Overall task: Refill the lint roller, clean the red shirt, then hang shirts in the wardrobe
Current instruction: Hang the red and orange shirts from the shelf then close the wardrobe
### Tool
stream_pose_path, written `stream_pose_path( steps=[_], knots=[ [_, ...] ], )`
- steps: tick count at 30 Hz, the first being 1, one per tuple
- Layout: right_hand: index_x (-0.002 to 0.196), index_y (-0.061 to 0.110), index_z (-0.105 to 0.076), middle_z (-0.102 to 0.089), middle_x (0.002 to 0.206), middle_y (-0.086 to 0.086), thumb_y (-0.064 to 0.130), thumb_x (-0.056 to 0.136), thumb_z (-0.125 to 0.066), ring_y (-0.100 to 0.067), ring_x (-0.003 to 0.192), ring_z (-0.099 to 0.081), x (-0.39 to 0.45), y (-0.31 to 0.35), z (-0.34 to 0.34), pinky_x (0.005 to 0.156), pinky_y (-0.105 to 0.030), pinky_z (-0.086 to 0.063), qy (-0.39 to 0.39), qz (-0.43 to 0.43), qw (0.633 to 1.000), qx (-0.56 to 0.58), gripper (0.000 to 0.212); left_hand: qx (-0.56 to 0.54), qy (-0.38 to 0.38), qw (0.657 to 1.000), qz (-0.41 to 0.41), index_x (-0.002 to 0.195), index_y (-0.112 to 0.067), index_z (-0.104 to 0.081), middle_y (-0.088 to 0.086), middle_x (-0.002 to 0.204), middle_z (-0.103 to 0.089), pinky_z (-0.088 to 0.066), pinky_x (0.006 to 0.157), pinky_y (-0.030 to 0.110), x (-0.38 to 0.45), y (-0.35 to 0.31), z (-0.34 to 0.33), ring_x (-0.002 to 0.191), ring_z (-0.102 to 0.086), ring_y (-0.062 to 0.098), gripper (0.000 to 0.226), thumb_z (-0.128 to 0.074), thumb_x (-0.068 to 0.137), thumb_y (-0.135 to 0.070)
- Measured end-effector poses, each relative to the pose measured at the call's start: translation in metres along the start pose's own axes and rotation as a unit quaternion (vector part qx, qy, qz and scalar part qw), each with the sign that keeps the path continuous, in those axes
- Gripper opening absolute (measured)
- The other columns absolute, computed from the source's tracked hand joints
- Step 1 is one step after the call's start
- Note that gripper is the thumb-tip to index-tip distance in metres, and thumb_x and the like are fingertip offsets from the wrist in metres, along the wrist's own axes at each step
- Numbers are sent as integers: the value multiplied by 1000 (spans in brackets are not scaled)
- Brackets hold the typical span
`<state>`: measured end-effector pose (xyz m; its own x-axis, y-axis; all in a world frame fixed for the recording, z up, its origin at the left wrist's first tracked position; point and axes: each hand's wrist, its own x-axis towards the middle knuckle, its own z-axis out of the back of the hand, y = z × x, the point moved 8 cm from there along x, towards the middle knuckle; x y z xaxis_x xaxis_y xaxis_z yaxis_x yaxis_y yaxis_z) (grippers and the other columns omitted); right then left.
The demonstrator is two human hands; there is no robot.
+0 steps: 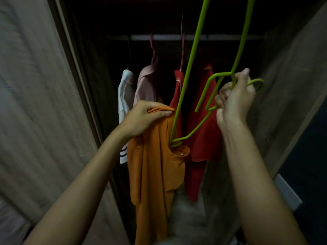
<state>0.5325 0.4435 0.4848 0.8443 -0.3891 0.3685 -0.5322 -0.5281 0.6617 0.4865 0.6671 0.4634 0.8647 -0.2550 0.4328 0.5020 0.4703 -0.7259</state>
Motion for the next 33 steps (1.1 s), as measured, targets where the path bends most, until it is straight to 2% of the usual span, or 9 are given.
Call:
stream_pose_path(
  steps=[5,11,14,16,18,21,26,29,33],
  knots=[
    [75,18,-45,-35,45,9,36,102,-38,-6,37,-29,-21,-44,1,36,-16,-22,26,-35,999,-24,34,-51,-29,998,18,98,-21,-72,-9,88,-75,-52,74,16,-9,3,-1,84,-69,5,16,-58,92,-16],
    [75,17,-46,-38,51,2,33,103,-36,-6,38,-36,-53,-110,28,35,-18,-26,33,-65,989,-132,34,-100,-95,988,64,92,-12,-75,2,77,-74,-51,66,17,-24,16,9,71,-67,8,17,-61,90,-22],
    [74,19,-48,-41,54,3,31,103,-36,-7,44,-43,-64,-120,44,41,-19,-35,50,-26,973,-224,34,-74,-137,985,73,89,-15,-75,13,80,-72,-49,71,31,-33,30,23,71,-64,24,20,-65,85,-31],
    [75,19,-50,-44,55,4,28,103,-36,-2,45,-46,-65,-114,54,46,-15,-40,51,17,960,-275,33,-77,-170,979,86,90,-14,-76,24,83,-70,-46,68,39,-43,38,34,70,-58,27,22,-64,84,-33],
    [78,16,-52,-47,57,3,26,103,-36,-1,48,-51,-60,-103,62,49,-13,-43,50,58,944,-320,31,-57,-182,978,82,93,-16,-75,15,86,-73,-51,70,33,-52,40,45,75,-64,21,19,-59,90,-25],
    [83,16,-53,-51,60,3,28,103,-36,-6,53,-53,-49,-87,65,52,-24,-47,62,109,919,-374,30,-31,-183,980,73,95,-21,-73,-6,89,-74,-50,70,12,-61,41,53,80,-68,4,18,-55,93,-22],
    [86,19,-53,-50,61,5,32,103,-35,-8,53,-53,-37,-78,60,52,-37,-49,122,133,888,-423,28,-20,-211,974,74,96,-18,-73,-3,86,-74,-51,68,13,-65,46,53,80,-68,6,19,-55,93,-25],
    [85,19,-54,-52,61,3,32,102,-35,-6,53,-55,-34,-77,57,51,-34,-52,187,127,867,-445,28,-19,-233,969,81,94,-14,-72,7,87,-72,-54,71,26,-68,53,63,80,-68,17,22,-54,93,-26],
    [87,21,-56,-54,59,1,30,101,-38,-11,53,-57,-42,-75,43,43,-17,-40,271,186,805,-493,25,-2,-208,975,76,97,-14,-72,3,90,-72,-54,73,20,-67,49,55,83,-67,11,22,-56,91,-27]
  ],
)
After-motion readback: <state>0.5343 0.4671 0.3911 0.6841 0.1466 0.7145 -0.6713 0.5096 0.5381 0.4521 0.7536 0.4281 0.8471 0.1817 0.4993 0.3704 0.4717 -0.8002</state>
